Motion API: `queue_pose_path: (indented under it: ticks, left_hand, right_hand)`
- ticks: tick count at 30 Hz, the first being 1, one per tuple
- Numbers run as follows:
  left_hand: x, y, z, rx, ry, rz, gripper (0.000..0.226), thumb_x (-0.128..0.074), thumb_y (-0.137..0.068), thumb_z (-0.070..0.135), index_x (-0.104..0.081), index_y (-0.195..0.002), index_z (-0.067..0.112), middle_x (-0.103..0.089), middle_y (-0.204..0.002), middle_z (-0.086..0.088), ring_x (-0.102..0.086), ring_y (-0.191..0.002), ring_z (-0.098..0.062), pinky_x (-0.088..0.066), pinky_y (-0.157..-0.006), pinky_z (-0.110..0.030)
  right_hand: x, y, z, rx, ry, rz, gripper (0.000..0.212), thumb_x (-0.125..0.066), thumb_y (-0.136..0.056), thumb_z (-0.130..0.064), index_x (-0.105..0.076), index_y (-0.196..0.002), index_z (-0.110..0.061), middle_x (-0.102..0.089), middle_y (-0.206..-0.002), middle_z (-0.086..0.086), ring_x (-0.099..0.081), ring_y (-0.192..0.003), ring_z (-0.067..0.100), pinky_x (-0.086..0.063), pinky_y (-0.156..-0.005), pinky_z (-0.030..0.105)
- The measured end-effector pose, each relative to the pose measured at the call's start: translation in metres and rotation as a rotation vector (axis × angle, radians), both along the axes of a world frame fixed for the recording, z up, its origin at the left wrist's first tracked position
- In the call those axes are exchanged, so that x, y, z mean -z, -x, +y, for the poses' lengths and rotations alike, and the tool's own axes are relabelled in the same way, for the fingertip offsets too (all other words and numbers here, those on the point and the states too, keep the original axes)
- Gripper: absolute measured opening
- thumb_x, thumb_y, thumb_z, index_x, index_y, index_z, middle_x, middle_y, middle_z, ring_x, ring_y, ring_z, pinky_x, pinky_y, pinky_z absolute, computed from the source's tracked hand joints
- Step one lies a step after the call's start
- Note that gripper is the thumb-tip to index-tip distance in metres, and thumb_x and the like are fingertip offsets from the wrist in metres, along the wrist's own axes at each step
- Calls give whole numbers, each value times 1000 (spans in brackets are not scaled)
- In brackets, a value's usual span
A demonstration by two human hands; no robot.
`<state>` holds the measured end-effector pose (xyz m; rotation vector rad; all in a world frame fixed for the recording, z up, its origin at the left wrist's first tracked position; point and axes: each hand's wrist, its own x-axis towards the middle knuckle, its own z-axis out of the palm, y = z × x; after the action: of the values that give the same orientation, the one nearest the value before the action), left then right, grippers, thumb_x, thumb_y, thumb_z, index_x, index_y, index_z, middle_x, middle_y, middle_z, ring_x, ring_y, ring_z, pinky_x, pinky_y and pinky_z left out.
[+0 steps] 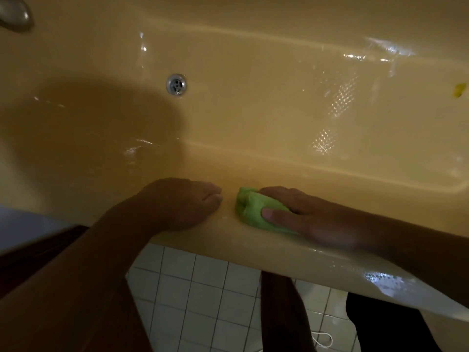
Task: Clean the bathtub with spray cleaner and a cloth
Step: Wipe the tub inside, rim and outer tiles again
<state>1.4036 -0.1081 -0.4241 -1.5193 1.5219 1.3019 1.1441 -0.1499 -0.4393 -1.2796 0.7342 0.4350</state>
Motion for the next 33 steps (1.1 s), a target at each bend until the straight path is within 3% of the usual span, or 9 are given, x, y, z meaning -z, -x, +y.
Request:
queue_pose_path:
  ticks: [3, 6, 10, 15, 21, 24, 26, 30, 33]
  left_hand:
    - [-5, 0, 11, -1, 198, -55, 64, -18, -95, 62, -52, -146, 43, -55, -151, 12, -55, -133, -17, -44, -108, -34]
    - [-2, 1, 14, 8, 287, -33, 71, -16, -89, 61, -56, -143, 42, -59, -146, 16, -58, -129, -13, -46, -105, -33]
    - [2, -4, 20, 46, 394, 9, 71, -12, -93, 62, -63, -134, 36, -68, -133, 15, -66, -116, -13, -53, -96, -37]
    - [3, -6, 37, 26, 561, -49, 64, -18, -98, 55, -74, -110, 27, -75, -105, 5, -70, -91, -16, -56, -76, -39]
    - [-2, -11, 62, -90, 816, -66, 35, -46, -101, 35, -74, -87, 20, -71, -84, 3, -61, -70, -22, -44, -66, -39]
    - [-1, -11, 60, -108, 817, -65, 37, -43, -101, 36, -73, -84, 20, -69, -81, 3, -58, -68, -22, -40, -65, -38]
    - [0, -11, 58, -122, 809, -56, 38, -43, -99, 37, -75, -86, 20, -70, -81, 3, -59, -67, -20, -42, -64, -37]
    - [0, -16, 59, -119, 813, -37, 42, -42, -99, 38, -78, -91, 19, -75, -88, 2, -66, -71, -22, -49, -66, -37]
    - [4, -20, 61, -113, 841, -27, 41, -43, -99, 37, -79, -92, 18, -76, -91, 2, -68, -73, -21, -52, -66, -38]
  right_hand:
    - [47, -18, -8, 12, 61, 54, 57, -39, -96, -68, -48, -146, -43, -52, -141, -23, -49, -128, -2, -33, -113, 22]
    - [135, -26, -14, -19, 117, 147, 67, -36, -95, -81, -50, -147, -40, -56, -147, -8, -56, -129, 15, -40, -115, 40]
    - [213, -39, -21, -62, 209, 511, 73, -25, -102, -72, -16, -165, -36, -22, -170, 12, -24, -153, 41, -17, -126, 52]
    - [180, -63, -17, -121, 190, 312, 70, -25, -101, -74, -22, -163, -40, -29, -168, 5, -29, -153, 34, -19, -126, 47]
    - [15, -32, 2, -62, 63, -73, 64, -36, -95, -69, -30, -156, -50, -33, -157, -26, -27, -142, -3, -21, -120, 26]
    - [8, -25, -1, -38, 11, -82, 58, -39, -93, -69, -33, -149, -56, -37, -150, -29, -32, -136, -10, -24, -111, 12]
    - [40, -32, -7, -7, 26, -12, 51, -40, -101, -62, -40, -149, -46, -45, -141, -23, -43, -127, -5, -29, -99, 5]
    - [159, -44, -20, -57, 162, 111, 76, -31, -95, -80, -41, -155, -35, -48, -155, -2, -47, -141, 23, -34, -118, 40]
    - [244, -52, -24, -127, 346, 341, 78, -24, -98, -77, -21, -164, -35, -24, -170, 7, -20, -156, 33, -16, -127, 49]
